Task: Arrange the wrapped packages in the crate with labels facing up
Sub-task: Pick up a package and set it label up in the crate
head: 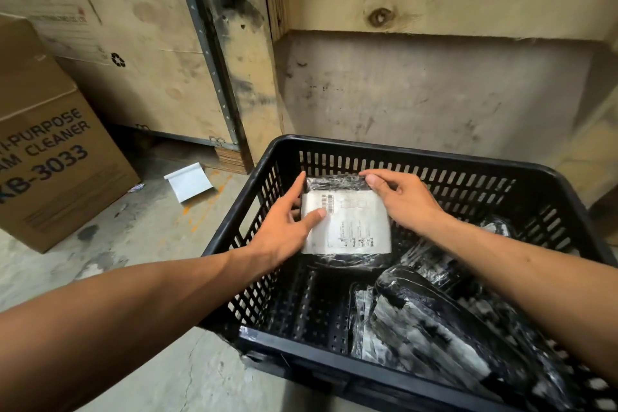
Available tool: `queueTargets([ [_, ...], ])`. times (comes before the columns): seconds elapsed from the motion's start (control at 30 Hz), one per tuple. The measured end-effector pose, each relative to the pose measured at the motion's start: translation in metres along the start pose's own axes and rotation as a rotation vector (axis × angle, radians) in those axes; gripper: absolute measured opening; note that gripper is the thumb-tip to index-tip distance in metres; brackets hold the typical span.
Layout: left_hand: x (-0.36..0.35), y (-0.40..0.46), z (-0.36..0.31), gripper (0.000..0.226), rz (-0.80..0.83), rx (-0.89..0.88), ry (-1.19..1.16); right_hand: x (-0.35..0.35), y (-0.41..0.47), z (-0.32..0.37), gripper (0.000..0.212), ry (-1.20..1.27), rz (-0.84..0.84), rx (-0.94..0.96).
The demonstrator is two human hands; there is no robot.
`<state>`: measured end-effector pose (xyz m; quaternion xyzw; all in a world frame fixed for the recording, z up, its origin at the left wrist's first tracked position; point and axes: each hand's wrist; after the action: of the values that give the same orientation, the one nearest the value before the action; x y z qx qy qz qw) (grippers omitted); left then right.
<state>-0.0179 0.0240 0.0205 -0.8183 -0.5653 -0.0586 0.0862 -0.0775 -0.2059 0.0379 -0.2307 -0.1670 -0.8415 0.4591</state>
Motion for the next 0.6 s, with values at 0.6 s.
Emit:
queueTargets([
  [0.6,0.016,0.006,-0.024,0.028,0.03,0.085,0.02,0.025,0.0,-0.015,0.077,0.029,0.495,-0.051],
])
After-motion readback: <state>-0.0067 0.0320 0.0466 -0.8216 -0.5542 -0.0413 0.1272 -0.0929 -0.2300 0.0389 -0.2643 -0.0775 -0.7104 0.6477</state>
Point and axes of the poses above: each hand's wrist, its own y-axis towards the middle knuckle, its own x-axis out of the back of the hand, z = x × y, and after that the axes turned 13 degrees about -z, right-handed
